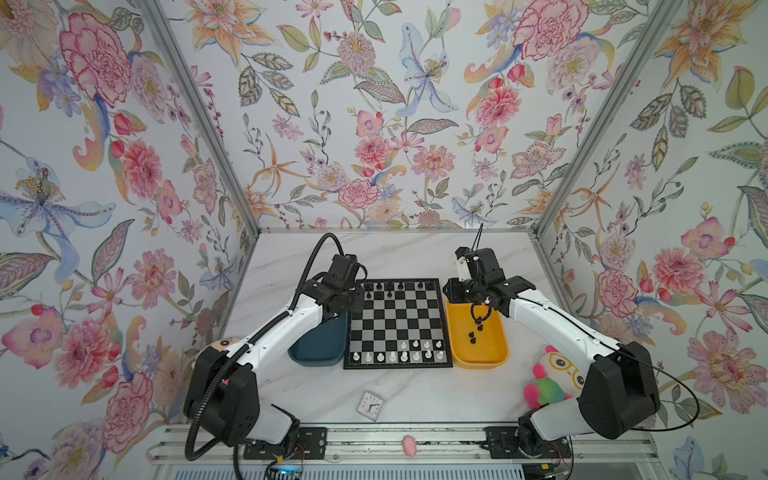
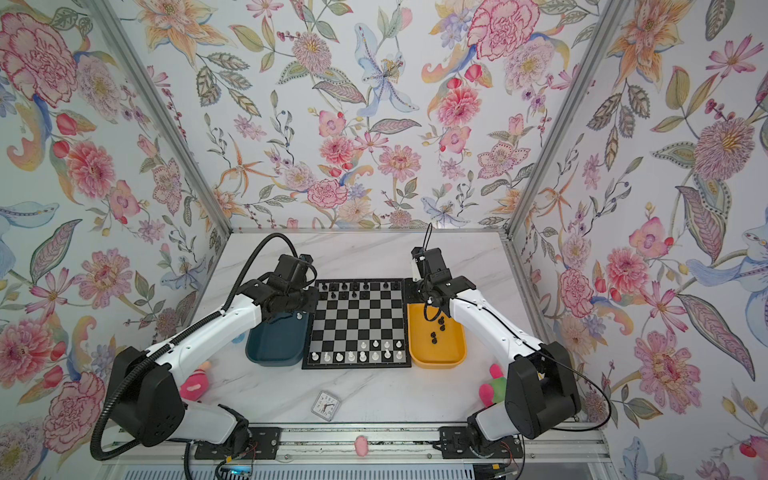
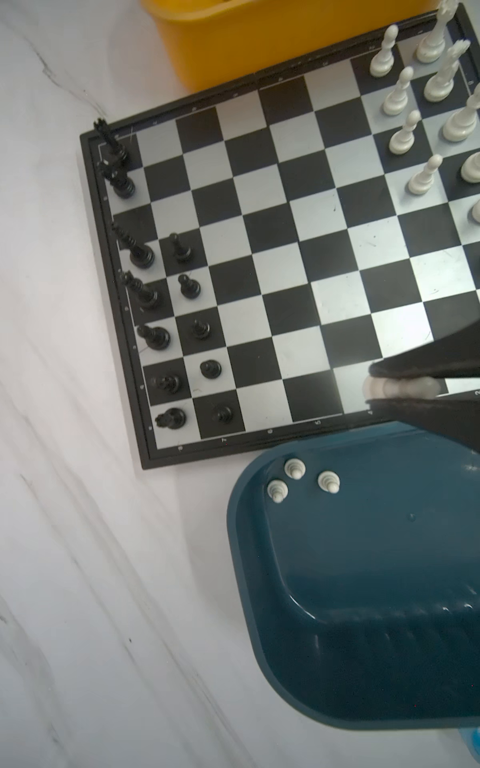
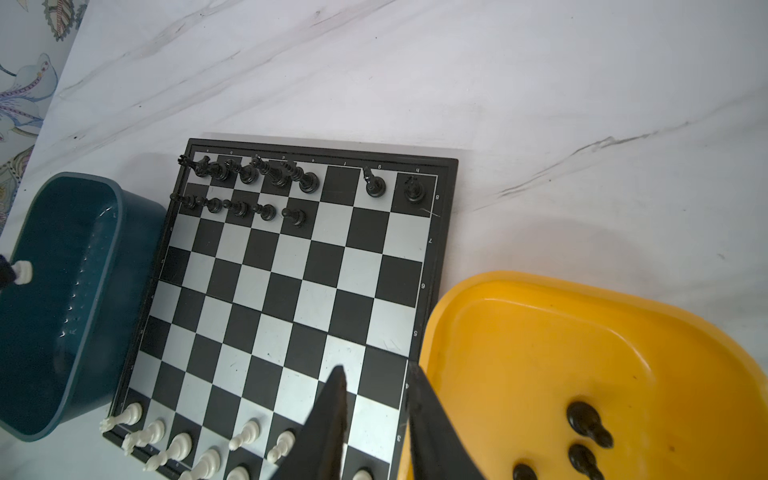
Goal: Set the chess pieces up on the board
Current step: 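Close the left gripper on the white pawn and lift it from the tray, then carry the white pawn with the left gripper over the white pawn row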
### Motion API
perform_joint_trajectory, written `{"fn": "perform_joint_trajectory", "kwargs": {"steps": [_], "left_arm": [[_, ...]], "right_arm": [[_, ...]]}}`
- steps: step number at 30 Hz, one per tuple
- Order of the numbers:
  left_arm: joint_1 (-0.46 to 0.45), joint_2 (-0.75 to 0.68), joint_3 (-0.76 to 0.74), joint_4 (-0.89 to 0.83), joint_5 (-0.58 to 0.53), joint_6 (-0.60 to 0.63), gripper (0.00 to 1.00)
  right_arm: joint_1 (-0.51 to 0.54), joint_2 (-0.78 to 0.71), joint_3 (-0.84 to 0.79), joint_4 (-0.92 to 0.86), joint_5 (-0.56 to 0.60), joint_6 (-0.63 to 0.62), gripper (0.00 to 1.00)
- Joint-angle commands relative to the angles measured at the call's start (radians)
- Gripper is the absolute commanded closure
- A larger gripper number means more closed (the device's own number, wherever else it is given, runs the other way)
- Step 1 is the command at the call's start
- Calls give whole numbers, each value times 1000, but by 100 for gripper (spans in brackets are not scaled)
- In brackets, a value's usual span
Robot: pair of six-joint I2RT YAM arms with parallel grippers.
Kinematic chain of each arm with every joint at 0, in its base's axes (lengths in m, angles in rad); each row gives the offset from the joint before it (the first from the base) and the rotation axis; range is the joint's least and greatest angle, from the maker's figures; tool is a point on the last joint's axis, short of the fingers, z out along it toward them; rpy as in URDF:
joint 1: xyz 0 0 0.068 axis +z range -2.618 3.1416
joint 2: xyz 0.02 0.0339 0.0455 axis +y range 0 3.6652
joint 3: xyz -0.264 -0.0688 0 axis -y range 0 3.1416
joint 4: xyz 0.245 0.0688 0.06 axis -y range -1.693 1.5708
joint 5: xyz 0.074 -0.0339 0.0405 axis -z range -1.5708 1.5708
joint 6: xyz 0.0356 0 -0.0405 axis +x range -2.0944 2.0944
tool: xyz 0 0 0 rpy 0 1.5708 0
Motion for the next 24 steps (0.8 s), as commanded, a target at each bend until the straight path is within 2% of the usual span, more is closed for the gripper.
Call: {"fn": "perform_joint_trajectory", "kwargs": {"steps": [1,13,24], "left_arm": [[-57,40,31,-20,-8,-5,92],[-204,141,34,-10,-15,13,92],[-278,195,1,30,-4,7,94]], "right_arm": [[9,-31,-18,14,-3,12,72],[40,-49,-43,14,14,14,72],[61,-67,-75,19,32,19,72]]}}
